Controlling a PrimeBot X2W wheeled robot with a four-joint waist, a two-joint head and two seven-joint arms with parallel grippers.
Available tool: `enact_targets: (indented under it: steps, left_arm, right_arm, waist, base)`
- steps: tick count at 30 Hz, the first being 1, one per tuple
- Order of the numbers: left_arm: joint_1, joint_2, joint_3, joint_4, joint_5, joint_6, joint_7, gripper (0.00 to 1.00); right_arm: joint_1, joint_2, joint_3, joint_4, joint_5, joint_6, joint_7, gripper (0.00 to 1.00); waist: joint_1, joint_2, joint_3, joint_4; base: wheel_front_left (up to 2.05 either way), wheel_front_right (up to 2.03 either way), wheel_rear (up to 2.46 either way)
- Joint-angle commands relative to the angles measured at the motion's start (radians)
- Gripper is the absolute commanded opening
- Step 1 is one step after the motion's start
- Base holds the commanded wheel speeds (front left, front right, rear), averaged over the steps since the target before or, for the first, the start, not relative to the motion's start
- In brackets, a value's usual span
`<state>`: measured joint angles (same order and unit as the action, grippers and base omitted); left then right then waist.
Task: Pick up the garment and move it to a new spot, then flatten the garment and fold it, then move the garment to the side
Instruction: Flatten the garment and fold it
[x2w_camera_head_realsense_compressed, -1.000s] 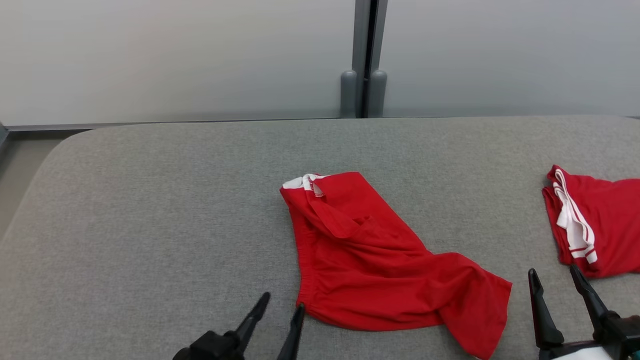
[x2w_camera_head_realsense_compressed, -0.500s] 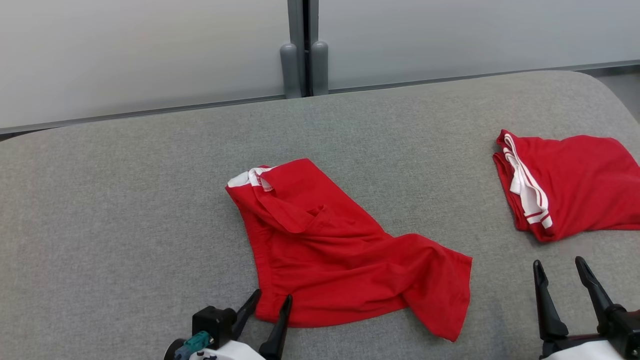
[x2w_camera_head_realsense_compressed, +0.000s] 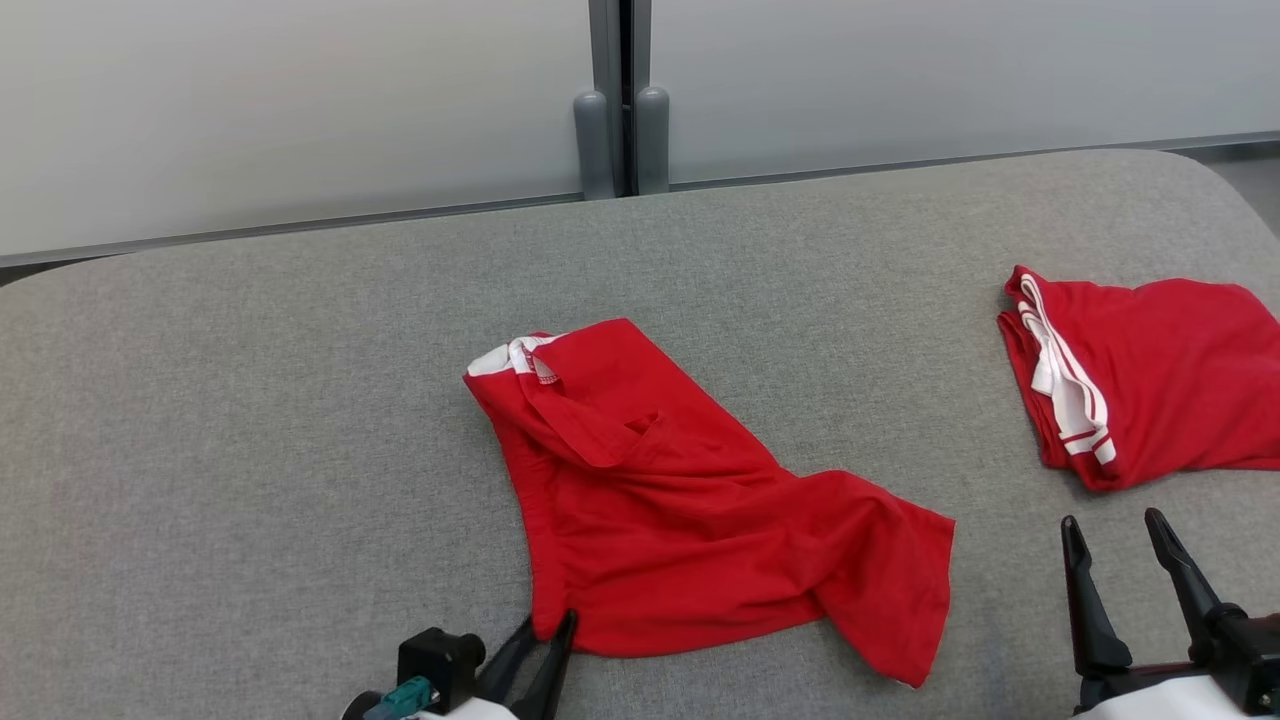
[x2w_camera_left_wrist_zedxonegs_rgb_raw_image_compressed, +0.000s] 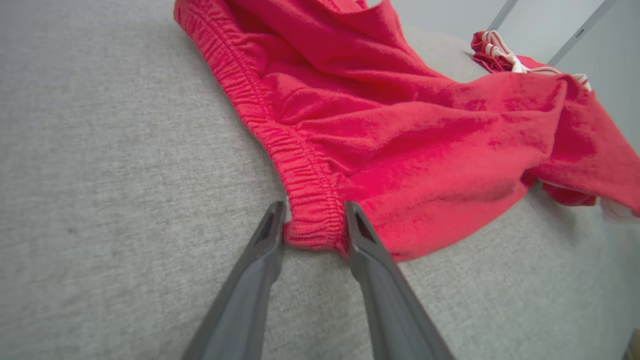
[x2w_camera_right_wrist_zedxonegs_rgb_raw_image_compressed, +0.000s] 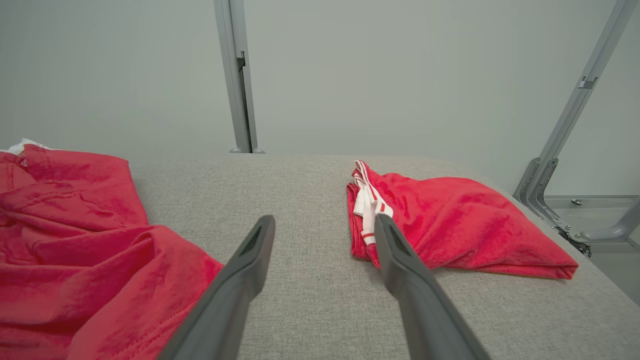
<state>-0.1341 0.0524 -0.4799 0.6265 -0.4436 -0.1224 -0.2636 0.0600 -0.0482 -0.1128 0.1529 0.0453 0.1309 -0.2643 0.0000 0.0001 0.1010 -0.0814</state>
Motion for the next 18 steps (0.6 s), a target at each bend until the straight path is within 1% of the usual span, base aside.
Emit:
enact_targets:
  steps: [1,5,9,11,12,14,15,17,18]
  left_arm:
    - [-0.020,0.002,-0.010,-0.017,-0.011,-0.004,0.000,0.00]
    - [-0.004,0.003,-0.039,-0.133,-0.048,-0.010,-0.001,0.00]
    - [0.062,0.051,-0.088,-0.309,-0.094,-0.008,0.015,0.00]
    - [0.093,0.082,-0.103,-0.438,-0.118,-0.008,0.063,0.00]
    - [0.109,0.089,-0.109,-0.509,-0.141,-0.009,0.098,0.00]
    - [0.117,0.123,-0.122,-0.649,-0.155,-0.004,0.180,0.00]
    - [0.113,0.132,-0.124,-0.708,-0.170,0.002,0.220,0.00]
    - [0.087,0.141,-0.120,-0.805,-0.187,0.030,0.300,0.00]
    - [0.072,0.132,-0.114,-0.837,-0.204,0.044,0.331,0.00]
  right_arm:
    - [-0.005,-0.005,-0.004,0.002,0.000,0.000,0.000,1.00]
    - [0.016,-0.005,-0.016,0.011,0.004,0.000,0.000,1.00]
    - [0.032,-0.005,-0.019,0.014,0.009,0.000,0.000,1.00]
    - [0.032,-0.005,-0.013,0.017,0.011,0.000,0.000,1.00]
    - [0.031,-0.005,-0.012,0.017,0.014,0.000,0.000,1.00]
    - [0.024,-0.005,-0.004,0.017,0.017,0.000,0.000,1.00]
    - [0.018,-0.005,0.003,0.018,0.018,0.000,0.000,1.00]
    - [0.003,-0.005,0.019,0.022,0.016,0.000,0.000,1.00]
    - [-0.004,-0.005,0.028,0.025,0.015,0.000,0.000,1.00]
  waist:
    - [0.0000,-0.0001,-0.001,0.002]
    - [0.0000,-0.0001,-0.010,0.017]
    - [0.0000,-0.0001,-0.017,0.034]
    - [0.0000,-0.0001,-0.016,0.041]
    - [0.0000,-0.0001,-0.014,0.045]
    - [0.0000,-0.0001,-0.006,0.049]
    - [0.0000,-0.0001,-0.002,0.047]
    - [0.0000,-0.0001,0.007,0.035]
    - [0.0000,-0.0001,0.013,0.025]
  base:
    - [0.00,0.00,0.00]
    - [0.00,0.00,0.00]
    - [0.00,0.00,0.00]
    - [0.00,0.00,0.00]
    - [0.00,0.00,0.00]
    - [0.00,0.00,0.00]
    - [0.00,0.00,0.00]
    - [0.00,0.00,0.00]
    - [0.00,0.00,0.00]
